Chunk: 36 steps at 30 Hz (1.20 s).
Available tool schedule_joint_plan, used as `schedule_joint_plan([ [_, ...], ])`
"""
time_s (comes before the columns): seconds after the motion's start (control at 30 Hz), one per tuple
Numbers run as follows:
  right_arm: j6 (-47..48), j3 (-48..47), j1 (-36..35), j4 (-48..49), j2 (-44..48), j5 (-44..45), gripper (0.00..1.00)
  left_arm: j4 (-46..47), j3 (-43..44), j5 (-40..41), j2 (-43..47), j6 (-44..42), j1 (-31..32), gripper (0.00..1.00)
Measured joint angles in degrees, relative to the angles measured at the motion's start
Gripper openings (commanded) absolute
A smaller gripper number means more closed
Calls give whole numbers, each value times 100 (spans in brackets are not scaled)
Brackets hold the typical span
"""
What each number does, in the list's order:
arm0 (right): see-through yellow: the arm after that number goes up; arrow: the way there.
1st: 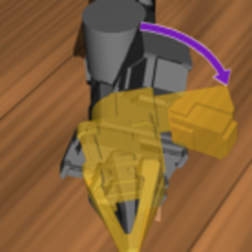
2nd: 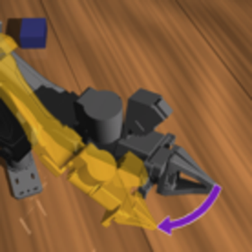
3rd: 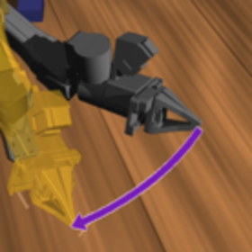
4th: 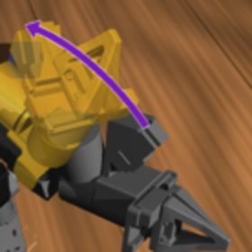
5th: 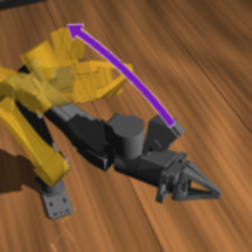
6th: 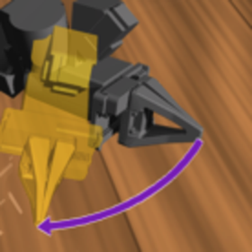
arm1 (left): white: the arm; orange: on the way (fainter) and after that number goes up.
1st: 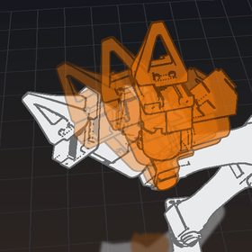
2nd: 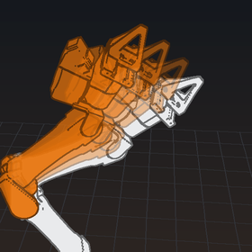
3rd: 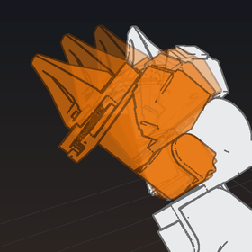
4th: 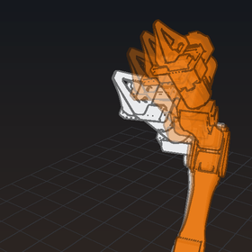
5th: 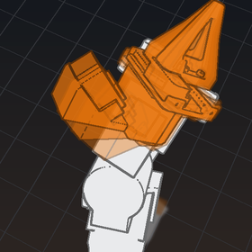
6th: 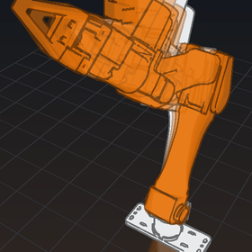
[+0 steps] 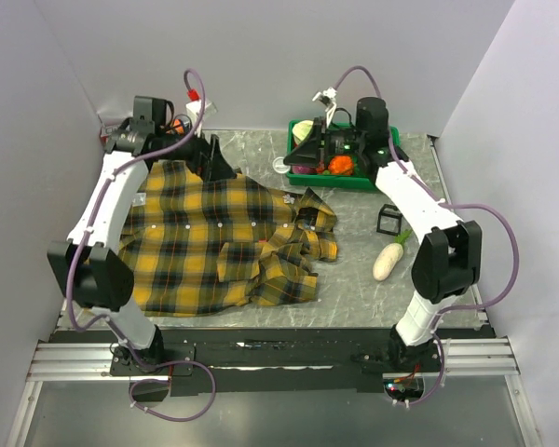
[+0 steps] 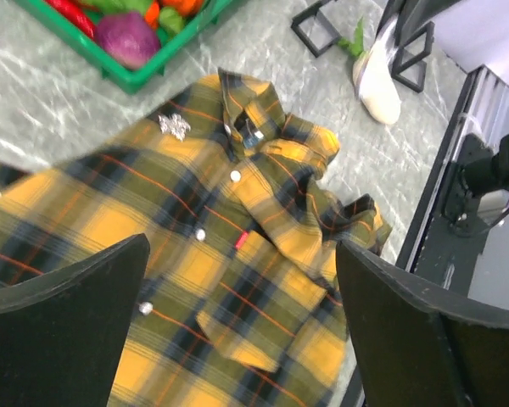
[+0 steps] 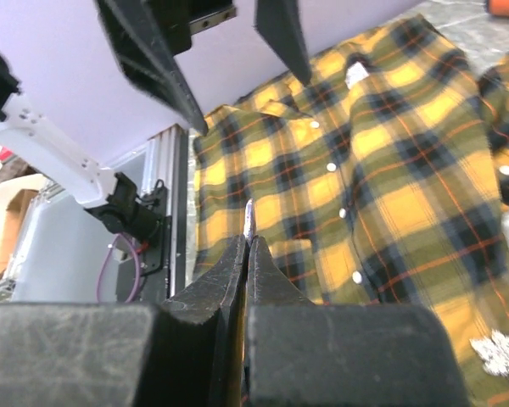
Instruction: Remove the brooch from the garment
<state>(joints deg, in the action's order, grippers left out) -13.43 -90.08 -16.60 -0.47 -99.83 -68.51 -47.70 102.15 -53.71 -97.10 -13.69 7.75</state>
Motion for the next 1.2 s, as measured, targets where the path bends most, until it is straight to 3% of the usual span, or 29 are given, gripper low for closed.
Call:
schedule_joint_plan([
  [0.23,887,341,289,-1113,647,551,0,859,-1156,1097,232,811,186,97],
  [0.37,1364,988,741,-1668,1263,966,0,1051,-1349,1762,-63,1255,251,97],
  [0.77,4037,2175,1860,-3707,2267,2771,0,1172,-1342,2065,-264,1436,920,98],
  [1.0,5512,2393,3296,-4555,2319,3442,0,1169,-1316,2166,-264,1436,883,98],
  [1.2,7005,2883,4741,-5381,3248,3888,0,1150,-1071,2168,-275,1436,879,98],
])
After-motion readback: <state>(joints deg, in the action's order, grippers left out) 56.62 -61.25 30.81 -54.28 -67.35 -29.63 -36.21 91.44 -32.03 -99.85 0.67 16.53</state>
